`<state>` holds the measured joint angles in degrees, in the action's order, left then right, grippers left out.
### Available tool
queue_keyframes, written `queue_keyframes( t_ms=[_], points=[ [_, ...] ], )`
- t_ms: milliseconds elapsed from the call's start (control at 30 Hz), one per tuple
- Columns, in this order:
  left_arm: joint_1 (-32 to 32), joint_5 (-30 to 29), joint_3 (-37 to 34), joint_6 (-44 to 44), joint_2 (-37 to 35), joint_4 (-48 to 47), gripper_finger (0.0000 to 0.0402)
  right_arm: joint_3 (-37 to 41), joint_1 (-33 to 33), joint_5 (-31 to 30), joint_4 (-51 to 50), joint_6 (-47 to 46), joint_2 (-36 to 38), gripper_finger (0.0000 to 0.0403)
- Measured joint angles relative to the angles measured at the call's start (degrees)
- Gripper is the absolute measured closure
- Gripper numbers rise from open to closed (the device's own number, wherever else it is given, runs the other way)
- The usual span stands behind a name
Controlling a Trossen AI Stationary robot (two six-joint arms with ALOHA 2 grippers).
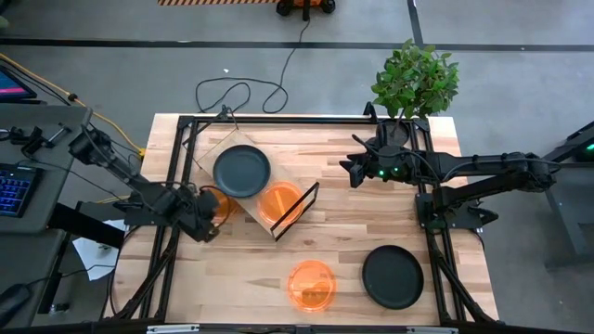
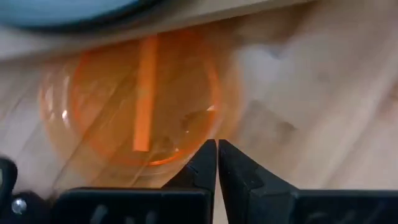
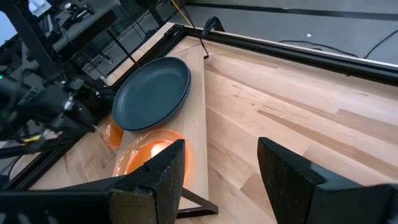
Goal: Place and stack plates onto a shelf
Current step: Stack the top orange plate on top of the orange plate on the shelf
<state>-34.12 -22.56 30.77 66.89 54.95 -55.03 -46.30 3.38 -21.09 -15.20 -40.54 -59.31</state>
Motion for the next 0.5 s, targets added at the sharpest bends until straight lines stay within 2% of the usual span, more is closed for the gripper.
queue_keyframes(
  t_ms=[100,267,500],
  points=[
    [-0.23,-1.23,-3.61,7.07,-0.21,1.91,0.0400,0.00,0.00,-0.40,0.00,0.02,0.00,0.0219],
    [0.32,-5.90,-5.55,12.63,1.49,5.69,0.0401,0.00,0.00,-0.42,0.00,-0.12,0.00,0.0219],
    [2.22,-8.33,-7.44,15.52,6.57,8.41,0.0401,0.00,0.00,-0.82,0.00,-0.14,0.02,0.0219]
  ],
)
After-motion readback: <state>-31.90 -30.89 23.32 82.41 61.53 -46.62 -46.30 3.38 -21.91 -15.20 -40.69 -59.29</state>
